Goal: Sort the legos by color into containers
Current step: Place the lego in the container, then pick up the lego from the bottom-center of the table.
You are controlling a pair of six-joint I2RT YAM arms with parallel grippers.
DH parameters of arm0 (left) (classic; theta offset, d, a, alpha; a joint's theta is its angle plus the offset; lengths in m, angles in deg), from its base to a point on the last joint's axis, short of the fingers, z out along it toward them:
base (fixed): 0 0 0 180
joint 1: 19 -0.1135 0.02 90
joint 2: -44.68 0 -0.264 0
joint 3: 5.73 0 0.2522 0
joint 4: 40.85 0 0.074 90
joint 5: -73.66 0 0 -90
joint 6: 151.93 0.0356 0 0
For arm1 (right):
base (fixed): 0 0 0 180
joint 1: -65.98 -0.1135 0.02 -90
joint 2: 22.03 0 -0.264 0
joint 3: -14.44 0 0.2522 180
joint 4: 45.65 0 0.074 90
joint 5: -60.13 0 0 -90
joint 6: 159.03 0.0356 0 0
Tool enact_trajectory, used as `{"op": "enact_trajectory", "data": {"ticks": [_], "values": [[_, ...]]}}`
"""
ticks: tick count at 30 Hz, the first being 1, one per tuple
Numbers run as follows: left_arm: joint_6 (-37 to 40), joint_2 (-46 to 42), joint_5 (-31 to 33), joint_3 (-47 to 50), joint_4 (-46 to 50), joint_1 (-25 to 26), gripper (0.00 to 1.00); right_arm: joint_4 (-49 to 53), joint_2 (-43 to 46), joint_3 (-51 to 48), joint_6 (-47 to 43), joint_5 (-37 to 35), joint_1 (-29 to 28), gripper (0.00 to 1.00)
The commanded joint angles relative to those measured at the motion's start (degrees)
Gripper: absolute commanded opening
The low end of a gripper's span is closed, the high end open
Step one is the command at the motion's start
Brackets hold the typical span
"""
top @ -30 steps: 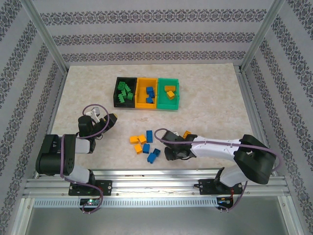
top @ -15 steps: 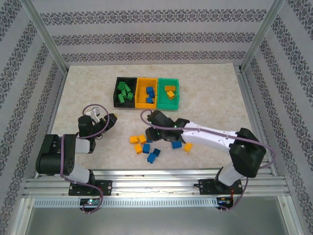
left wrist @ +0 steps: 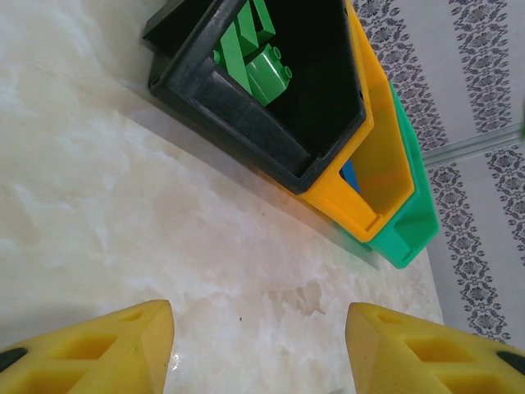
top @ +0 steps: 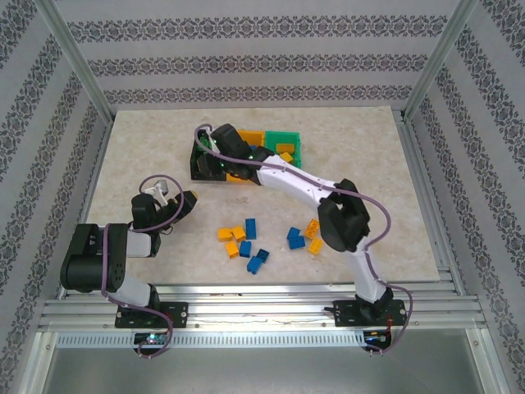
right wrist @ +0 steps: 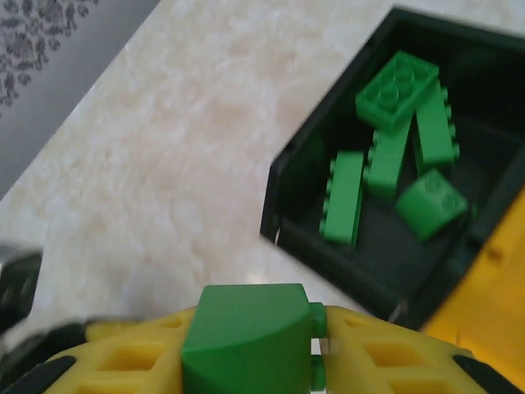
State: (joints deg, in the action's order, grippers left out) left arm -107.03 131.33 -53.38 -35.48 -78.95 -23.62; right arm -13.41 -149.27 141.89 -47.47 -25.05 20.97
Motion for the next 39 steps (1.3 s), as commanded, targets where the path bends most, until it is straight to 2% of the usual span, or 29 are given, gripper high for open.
{"op": "enact_trajectory", "data": {"ticks": [1,6,9,15,20,28,34,39], "values": [[0.58,-0.83,-0.68,-0.45,-0.94,-0.65,0.57,2.15,-6.12,9.44,-1.26,1.81,2.24,0.41],[1.6,-1.75,-0.36,-0.97,1.01,-0.65,0.57,6.2,-16.23,25.99,0.29,6.36,4.55,0.5],[1.78,-1.95,-0.35,-0.98,1.29,-0.65,0.57,5.82,-16.21,26.21,1.1,7.68,4.51,0.51],[1.52,-1.95,-0.67,-1.06,1.1,-0.69,0.57,0.51,-3.19,6.25,-1.85,4.87,2.92,0.51],[0.55,-2.14,-1.29,-0.62,0.06,-0.64,0.57,-6.71,12.27,-18.11,-3.58,2.08,2.3,0.51],[-0.5,-2.18,-1.21,0.16,-1.34,-0.4,0.57,-5.16,30.19,-44.66,-2.41,-1.22,2.17,0.5],[-0.21,-0.88,-0.67,0.04,-2.34,1.34,0.58,-2.75,33.64,-52.59,1.99,0.17,1.1,0.52],[0.06,-0.12,-0.62,-0.2,-2.6,1.97,0.57,-1.97,30.25,-51.34,3.33,-3.72,-2.35,0.54]]}}
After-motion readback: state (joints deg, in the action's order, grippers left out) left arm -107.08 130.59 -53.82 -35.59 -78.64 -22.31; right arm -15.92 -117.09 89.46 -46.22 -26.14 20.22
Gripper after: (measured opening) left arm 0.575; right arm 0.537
